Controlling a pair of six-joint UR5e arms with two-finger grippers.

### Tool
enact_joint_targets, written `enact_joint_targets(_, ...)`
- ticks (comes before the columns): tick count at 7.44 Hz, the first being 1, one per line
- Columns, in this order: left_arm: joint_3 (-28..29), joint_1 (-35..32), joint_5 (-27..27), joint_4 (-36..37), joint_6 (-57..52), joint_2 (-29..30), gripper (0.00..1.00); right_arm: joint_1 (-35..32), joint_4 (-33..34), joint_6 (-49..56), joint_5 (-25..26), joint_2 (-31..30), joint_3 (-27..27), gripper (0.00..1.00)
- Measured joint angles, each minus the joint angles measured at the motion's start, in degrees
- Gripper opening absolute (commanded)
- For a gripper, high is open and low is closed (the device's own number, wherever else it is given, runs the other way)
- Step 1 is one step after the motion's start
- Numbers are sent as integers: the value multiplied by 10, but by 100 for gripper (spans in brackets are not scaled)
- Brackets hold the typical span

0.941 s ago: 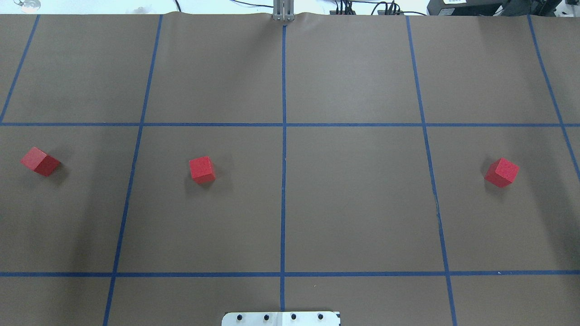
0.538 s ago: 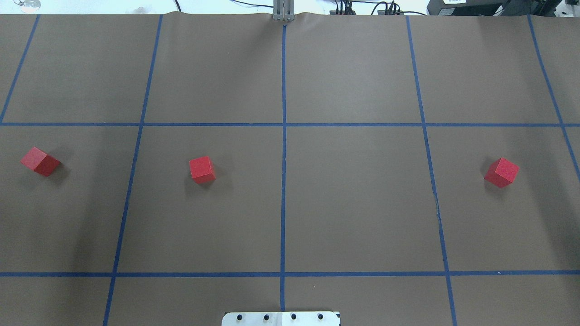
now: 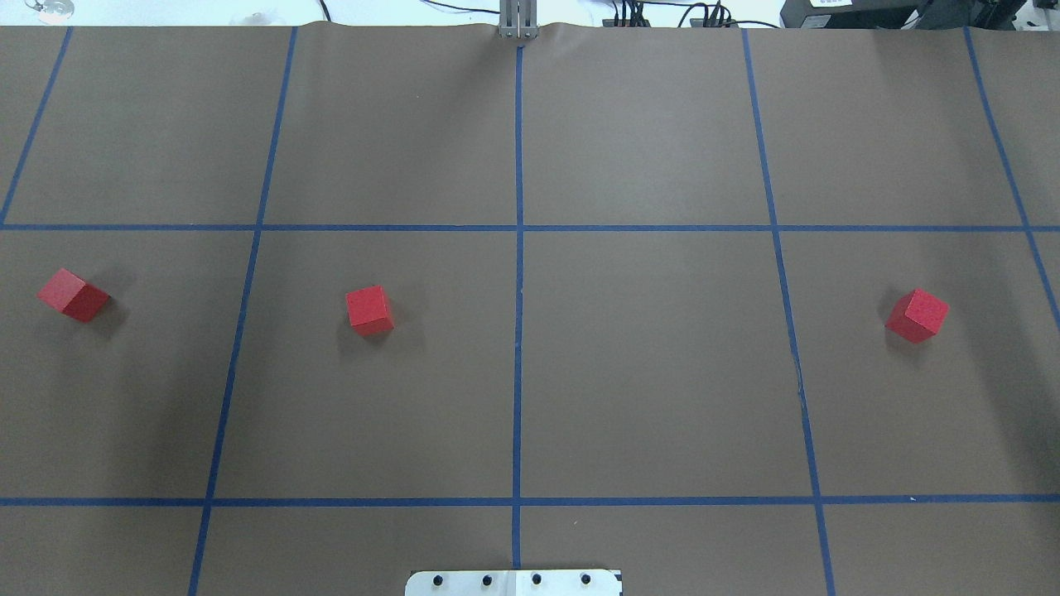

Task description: Form red blocks into L shape at center

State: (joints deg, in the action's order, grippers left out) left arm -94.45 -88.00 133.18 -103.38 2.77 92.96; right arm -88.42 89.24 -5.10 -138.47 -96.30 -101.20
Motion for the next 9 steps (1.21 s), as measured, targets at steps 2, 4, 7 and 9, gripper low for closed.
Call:
enact_joint_targets(2,-21,67,-2,-1,130,51,100,0,0,0,0,1,1,100)
enact_joint_targets(4,-47,161,-8,-1,314,89,100,0,-2,1,0,2,7,100)
enact_joint_targets(7,-123,339,-125,0,579,115,100,0,-5,3,0,2,18,100)
enact_joint_targets(9,-127,434,-198,4,715,155,100,0,-5,4,0,2,24,100)
